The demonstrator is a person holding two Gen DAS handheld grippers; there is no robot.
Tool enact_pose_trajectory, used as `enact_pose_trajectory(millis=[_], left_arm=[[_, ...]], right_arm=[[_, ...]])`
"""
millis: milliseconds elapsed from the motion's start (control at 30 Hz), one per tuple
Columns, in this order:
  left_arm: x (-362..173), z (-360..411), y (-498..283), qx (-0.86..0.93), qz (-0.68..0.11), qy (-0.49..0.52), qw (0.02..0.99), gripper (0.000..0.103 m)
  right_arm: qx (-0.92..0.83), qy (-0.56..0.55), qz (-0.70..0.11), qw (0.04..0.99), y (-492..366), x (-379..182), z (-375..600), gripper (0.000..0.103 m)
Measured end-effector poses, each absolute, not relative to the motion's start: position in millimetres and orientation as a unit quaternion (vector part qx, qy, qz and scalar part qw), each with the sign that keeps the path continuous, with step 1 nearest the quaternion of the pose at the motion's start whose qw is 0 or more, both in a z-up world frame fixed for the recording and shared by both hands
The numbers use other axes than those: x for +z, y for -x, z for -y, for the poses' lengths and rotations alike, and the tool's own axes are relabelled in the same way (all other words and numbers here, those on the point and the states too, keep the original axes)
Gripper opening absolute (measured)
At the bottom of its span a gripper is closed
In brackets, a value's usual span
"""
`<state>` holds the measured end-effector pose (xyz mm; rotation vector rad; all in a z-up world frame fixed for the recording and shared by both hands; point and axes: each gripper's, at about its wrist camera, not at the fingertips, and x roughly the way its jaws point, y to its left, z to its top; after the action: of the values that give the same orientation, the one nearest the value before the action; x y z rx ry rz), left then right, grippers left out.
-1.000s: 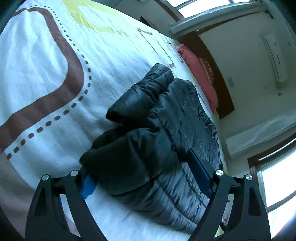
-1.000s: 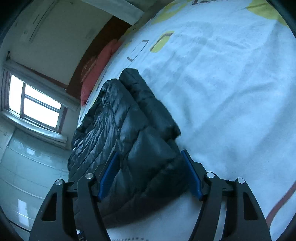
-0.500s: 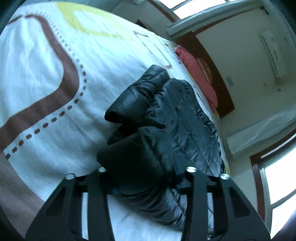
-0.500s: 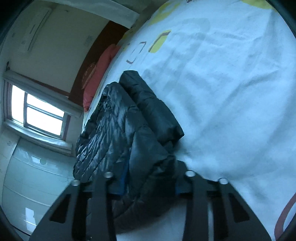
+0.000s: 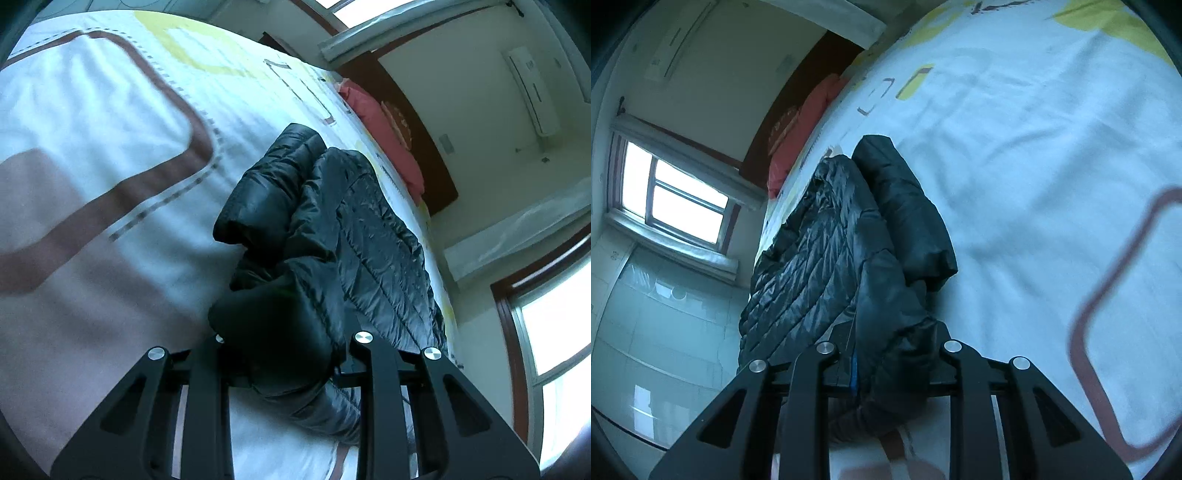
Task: Fold large clothes
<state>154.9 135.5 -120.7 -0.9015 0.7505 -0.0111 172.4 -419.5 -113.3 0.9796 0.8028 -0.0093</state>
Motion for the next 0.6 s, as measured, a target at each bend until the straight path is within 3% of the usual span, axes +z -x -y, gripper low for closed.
enact_pose_trajectory(millis=[200, 300, 467, 600], left_arm=[[-124, -141, -127, -0.006, -0.36, 0.421, 0.833, 0.026], [-125, -143, -129, -0.007, -0.363, 0.418, 0.833, 0.03], [-124, -155, -121, 0.018, -0.36, 0.426, 0.83, 0.059], [-124, -175, -106, 0.037, -0.354, 0.442, 0.823, 0.065]], right_arm=[[0.006, -0.447, -0.386, 0.807, -152, -117, 418, 0.023], [0.011, -0.461, -0.382, 0.801, -156, -120, 423, 0.028], [-0.005, -0.48, -0.365, 0.798, -147, -122, 436, 0.041], [-0.025, -0.486, -0.35, 0.8, -136, -119, 450, 0.045]])
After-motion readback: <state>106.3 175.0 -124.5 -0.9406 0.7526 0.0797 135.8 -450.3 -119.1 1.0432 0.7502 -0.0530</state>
